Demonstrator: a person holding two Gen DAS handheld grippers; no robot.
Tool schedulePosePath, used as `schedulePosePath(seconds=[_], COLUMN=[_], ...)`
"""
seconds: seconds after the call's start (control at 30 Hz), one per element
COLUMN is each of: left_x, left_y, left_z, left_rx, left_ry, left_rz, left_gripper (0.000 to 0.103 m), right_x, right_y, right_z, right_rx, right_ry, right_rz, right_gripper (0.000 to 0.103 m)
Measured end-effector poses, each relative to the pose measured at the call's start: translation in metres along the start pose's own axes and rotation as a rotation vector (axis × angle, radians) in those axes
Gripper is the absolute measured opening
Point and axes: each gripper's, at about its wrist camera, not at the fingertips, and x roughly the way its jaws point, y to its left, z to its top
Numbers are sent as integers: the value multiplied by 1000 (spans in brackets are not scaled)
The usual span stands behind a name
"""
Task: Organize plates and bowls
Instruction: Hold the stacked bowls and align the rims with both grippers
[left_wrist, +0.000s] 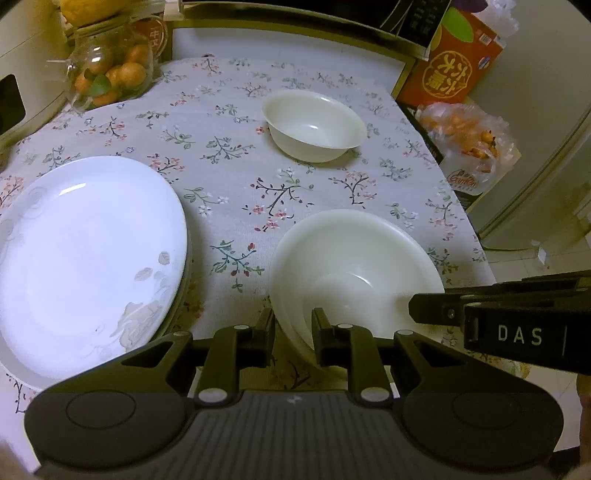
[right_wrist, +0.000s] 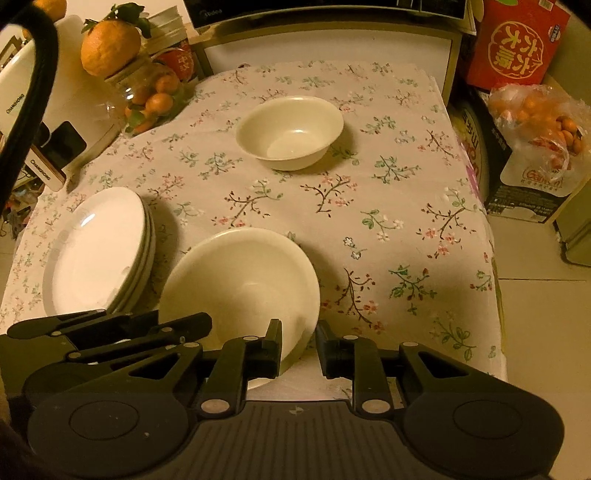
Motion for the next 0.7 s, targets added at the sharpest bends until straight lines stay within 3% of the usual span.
schedulePosePath(seconds=[0.7], left_x=[9], left_y=[1], left_z=[2], left_rx=[5], left_ry=[3], left_rz=[-6], left_gripper=[22], right_x=[9], right_y=[-7], right_z=[1], right_rx=[24], right_ry=[21], right_rz=[11], right_gripper=[17])
